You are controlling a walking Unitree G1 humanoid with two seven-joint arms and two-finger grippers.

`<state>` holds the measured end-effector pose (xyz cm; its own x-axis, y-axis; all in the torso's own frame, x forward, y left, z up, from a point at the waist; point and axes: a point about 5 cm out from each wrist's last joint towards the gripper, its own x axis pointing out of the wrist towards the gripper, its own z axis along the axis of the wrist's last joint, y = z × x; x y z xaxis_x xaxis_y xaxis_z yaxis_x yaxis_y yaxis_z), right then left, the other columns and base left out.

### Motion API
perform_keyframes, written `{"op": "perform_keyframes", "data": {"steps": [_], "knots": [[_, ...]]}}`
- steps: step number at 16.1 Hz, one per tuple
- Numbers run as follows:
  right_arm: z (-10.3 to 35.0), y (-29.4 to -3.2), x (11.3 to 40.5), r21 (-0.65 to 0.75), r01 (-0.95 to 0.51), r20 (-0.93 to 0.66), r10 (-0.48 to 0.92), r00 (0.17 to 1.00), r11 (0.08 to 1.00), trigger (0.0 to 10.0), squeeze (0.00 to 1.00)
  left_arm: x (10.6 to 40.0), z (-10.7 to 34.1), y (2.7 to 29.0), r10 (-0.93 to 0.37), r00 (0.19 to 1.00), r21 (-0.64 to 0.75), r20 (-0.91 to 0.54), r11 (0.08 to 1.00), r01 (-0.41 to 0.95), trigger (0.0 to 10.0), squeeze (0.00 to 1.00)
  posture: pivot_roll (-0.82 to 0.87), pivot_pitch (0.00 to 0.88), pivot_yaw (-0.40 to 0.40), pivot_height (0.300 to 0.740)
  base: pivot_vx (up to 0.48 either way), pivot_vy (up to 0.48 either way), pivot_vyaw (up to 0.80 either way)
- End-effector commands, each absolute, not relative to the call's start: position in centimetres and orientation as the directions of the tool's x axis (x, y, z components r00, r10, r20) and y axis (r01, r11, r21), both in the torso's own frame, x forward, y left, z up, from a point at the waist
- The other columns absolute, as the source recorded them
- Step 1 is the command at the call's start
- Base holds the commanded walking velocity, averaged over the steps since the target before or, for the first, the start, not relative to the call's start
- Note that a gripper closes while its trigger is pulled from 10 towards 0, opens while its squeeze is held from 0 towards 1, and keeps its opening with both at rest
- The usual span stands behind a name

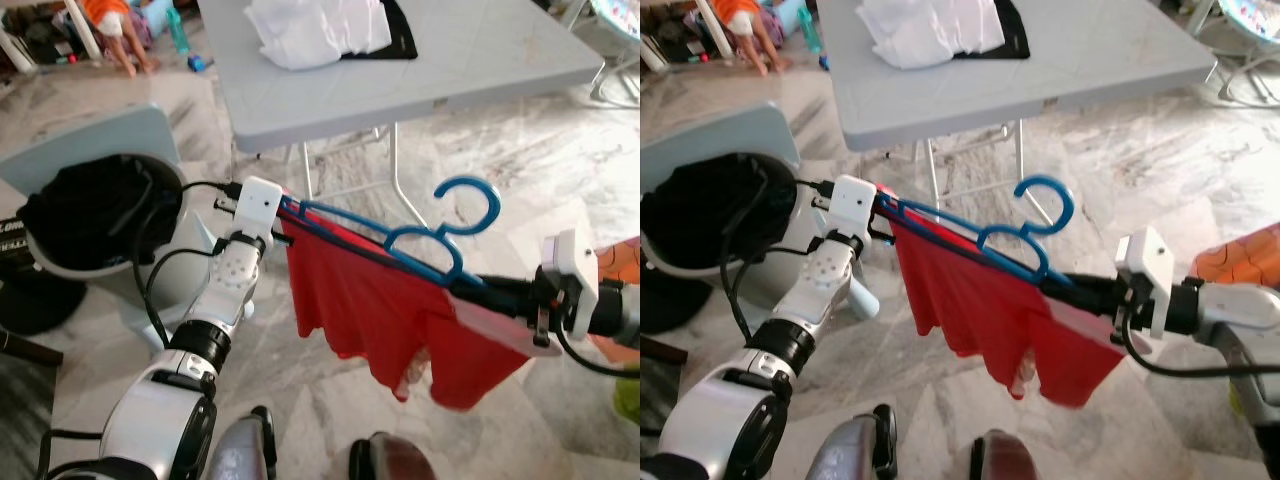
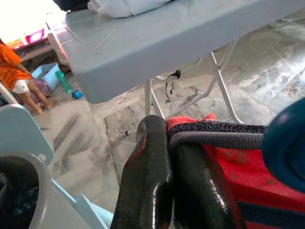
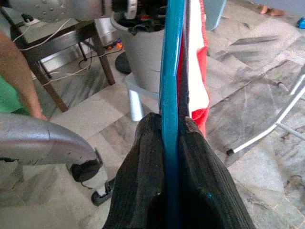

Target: Hang hanger

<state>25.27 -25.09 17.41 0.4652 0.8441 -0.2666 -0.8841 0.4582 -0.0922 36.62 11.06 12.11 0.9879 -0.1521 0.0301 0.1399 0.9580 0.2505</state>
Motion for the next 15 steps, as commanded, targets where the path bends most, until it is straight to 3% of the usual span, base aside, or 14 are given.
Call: {"op": "perform_keyframes", "data": {"steps": [1, 3, 6, 8, 9, 10, 12, 15], "knots": [[17.9, -26.7, 25.3, -0.091, -0.830, -0.242, 0.796, 0.555, 0.551, 10.0, 0.00, 37.1, 12.6, 16.9, 0.092, 0.995, 0.205, 0.028, 0.974, -0.096, 0.0, 0.00, -0.12, 0.170, 0.013, 0.740, 0.000, 0.000, 0.00], [18.8, -24.7, 26.5, -0.056, -0.795, -0.066, 0.792, 0.607, 0.605, 10.0, 0.00, 37.1, 12.2, 16.7, 0.086, 0.996, 0.163, -0.010, 0.983, -0.083, 0.0, 0.00, -0.12, 0.170, 0.015, 0.740, 0.000, 0.000, 0.00], [17.8, -22.5, 27.8, -0.052, -0.717, 0.018, 0.719, 0.695, 0.695, 10.0, 0.00, 37.0, 12.0, 15.4, 0.025, 1.000, 0.159, -0.011, 0.987, -0.023, 0.0, 0.00, -0.12, 0.173, 0.012, 0.740, 0.000, 0.000, 0.00], [18.2, -21.4, 29.5, -0.047, -0.600, 0.101, 0.601, 0.793, 0.799, 10.0, 0.00, 36.8, 11.8, 14.2, -0.035, 0.999, 0.155, -0.020, 0.987, 0.038, 0.0, 0.00, -0.12, 0.175, 0.009, 0.740, 0.000, 0.000, 0.00], [19.4, -20.9, 30.8, 0.006, -0.472, 0.193, 0.462, 0.866, 0.882, 10.0, 0.00, 36.6, 11.4, 13.3, -0.084, 0.996, 0.155, -0.034, 0.984, 0.088, 0.0, 0.00, -0.12, 0.176, 0.007, 0.740, 0.000, 0.000, 0.00], [20.4, -20.4, 31.4, 0.060, -0.427, 0.257, 0.399, 0.880, 0.902, 10.0, 0.00, 36.4, 11.2, 12.6, -0.120, 0.992, 0.150, -0.037, 0.981, 0.124, 0.0, 0.00, -0.12, 0.176, 0.007, 0.740, 0.000, 0.000, 0.00], [22.1, -19.1, 32.1, 0.277, -0.405, 0.378, 0.288, 0.880, 0.871, 10.0, 0.00, 35.9, 10.9, 11.1, -0.194, 0.980, 0.145, -0.036, 0.970, 0.197, 0.0, 0.00, -0.12, 0.173, 0.003, 0.740, 0.000, 0.000, 0.00], [22.7, -17.6, 32.1, 0.393, -0.466, 0.432, 0.288, 0.854, 0.792, 10.0, 0.00, 35.5, 11.2, 9.8, -0.262, 0.965, 0.148, -0.002, 0.954, 0.260, 0.0, 0.00, -0.12, 0.175, -0.001, 0.740, 0.000, 0.000, 0.00]]}}
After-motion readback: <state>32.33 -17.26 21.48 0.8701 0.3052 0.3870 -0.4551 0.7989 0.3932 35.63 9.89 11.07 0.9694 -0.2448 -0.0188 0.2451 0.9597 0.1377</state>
